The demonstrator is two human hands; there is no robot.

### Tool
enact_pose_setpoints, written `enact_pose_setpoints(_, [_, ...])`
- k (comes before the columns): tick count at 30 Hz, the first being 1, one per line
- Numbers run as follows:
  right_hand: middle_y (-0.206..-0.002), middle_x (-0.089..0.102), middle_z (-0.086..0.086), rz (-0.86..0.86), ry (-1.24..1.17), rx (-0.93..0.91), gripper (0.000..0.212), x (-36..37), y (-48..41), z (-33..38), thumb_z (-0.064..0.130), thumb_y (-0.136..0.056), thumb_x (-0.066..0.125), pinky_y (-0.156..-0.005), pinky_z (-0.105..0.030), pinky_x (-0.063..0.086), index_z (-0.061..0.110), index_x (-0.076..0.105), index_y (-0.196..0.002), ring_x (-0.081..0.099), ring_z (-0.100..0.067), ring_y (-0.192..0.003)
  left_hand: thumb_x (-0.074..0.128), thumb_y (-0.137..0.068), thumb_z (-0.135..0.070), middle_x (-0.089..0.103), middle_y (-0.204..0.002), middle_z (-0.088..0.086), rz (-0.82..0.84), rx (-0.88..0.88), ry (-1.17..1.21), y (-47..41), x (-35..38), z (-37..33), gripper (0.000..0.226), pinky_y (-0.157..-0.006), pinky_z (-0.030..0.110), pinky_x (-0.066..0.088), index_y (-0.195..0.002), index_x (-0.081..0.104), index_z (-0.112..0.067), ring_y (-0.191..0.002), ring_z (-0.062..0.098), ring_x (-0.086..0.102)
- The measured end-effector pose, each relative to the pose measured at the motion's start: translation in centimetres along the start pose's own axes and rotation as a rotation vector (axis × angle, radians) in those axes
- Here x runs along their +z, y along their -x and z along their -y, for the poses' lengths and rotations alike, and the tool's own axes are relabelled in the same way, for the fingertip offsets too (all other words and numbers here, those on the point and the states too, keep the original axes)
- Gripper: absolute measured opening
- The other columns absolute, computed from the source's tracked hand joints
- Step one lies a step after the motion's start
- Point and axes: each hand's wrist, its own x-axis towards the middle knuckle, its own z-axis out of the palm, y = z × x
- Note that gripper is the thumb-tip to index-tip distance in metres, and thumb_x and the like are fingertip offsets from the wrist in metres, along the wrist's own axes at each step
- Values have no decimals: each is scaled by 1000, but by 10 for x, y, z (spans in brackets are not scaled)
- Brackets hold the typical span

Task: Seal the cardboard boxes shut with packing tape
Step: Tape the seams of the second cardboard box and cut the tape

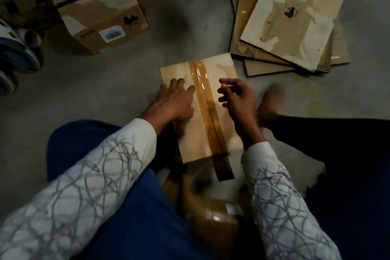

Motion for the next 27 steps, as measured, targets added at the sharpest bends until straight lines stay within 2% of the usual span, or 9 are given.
enact_pose_setpoints(3, [-98,71,5,8,109,-104,15,16,-64,19,22,-100,57,-76,-29,59,29,67,-109,69,-8,-86,57,-95,-45,2,-166,14,-23,-30,73,-44,-11,-5,84,-118,56,13,-159,8,-20,-151,35,6])
enact_pose_setpoints(8, [-113,71,4,128,566,-312,28,42,-158,38,38,-100,54,-87,-35,55,23,70,-119,66,-11,-98,54,-95,-53,-8,-167,11,12,-70,76,-84,-21,22,91,-119,62,9,-160,0,-21,-153,36,-2])
enact_pose_setpoints(10, [-115,70,-3,319,842,-197,42,56,-187,44,54,-100,47,-88,-40,52,21,69,-116,65,-21,-102,51,-95,-57,-10,-167,11,47,-73,68,-92,-17,27,96,-118,62,9,-160,-9,-20,-153,35,-3])
enact_pose_setpoints(13, [-113,64,-10,556,1153,133,65,78,-208,45,76,-92,37,-98,-47,44,19,66,-101,59,-32,-107,56,-89,-62,-16,-165,14,114,-64,-19,-98,-8,27,111,-115,65,12,-156,-21,-18,-152,39,-4])
enact_pose_setpoints(15, [-116,64,-10,603,1197,163,68,84,-211,42,78,-90,38,-104,-53,41,19,66,-109,58,-35,-115,58,-88,-62,-19,-164,16,143,-61,-59,-101,-6,25,116,-115,66,14,-155,-24,-16,-151,42,-5])
enact_pose_setpoints(17, [-121,66,-9,630,1150,159,63,83,-213,42,71,-91,48,-100,-51,43,18,67,-118,58,-35,-118,59,-88,-62,-18,-164,19,153,-65,-62,-102,-7,22,117,-117,65,14,-154,-25,-14,-151,44,-5])
enact_pose_setpoints(20, [-124,67,-8,678,1022,219,54,81,-212,47,62,-87,62,-99,-48,45,19,69,-119,60,-33,-118,60,-87,-63,-18,-163,21,152,-76,-40,-99,-6,16,119,-118,62,15,-154,-24,-12,-150,47,-5])
enact_pose_setpoints(23, [-123,67,-10,685,1046,152,47,91,-203,52,55,-85,68,-101,-51,42,21,70,-118,58,-35,-119,62,-87,-60,-18,-162,24,135,-111,-10,-93,-4,14,118,-119,60,16,-155,-22,-10,-149,48,-4])
enact_pose_setpoints(27, [-117,68,-11,811,1037,-16,33,99,-183,61,36,-97,62,-82,-34,45,10,69,-118,63,-28,-110,66,-86,-54,-18,-162,27,148,-190,-21,-85,-2,8,119,-118,62,18,-155,-21,-8,-149,51,-3])
